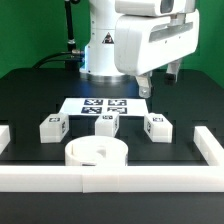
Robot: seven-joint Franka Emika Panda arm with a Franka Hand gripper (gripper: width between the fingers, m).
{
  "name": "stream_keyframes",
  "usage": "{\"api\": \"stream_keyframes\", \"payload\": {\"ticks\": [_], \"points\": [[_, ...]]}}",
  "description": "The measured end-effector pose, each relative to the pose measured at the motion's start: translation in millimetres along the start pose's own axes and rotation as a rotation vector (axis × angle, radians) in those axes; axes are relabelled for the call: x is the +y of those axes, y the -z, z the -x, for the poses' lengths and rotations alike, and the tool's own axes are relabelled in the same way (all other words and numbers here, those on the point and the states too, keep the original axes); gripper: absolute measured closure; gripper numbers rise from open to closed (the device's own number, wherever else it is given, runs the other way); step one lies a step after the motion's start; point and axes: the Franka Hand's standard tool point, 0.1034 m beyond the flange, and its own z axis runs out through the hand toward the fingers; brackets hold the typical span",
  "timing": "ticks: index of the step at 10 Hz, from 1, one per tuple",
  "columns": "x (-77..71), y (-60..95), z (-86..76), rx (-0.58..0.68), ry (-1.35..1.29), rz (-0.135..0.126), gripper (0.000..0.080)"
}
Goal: Assemble stool
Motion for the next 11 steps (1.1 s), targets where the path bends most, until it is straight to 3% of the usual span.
{"api": "stream_keyframes", "payload": {"ticks": [6, 7, 11], "points": [[1.7, -2.6, 1.9, 0.001, 0.017, 0.000, 0.0150], [11.8, -13.2, 12.6, 0.005, 0.071, 0.005, 0.0150], [38.5, -45.4, 39.2, -0.012, 0.132, -0.022, 0.0150]]}}
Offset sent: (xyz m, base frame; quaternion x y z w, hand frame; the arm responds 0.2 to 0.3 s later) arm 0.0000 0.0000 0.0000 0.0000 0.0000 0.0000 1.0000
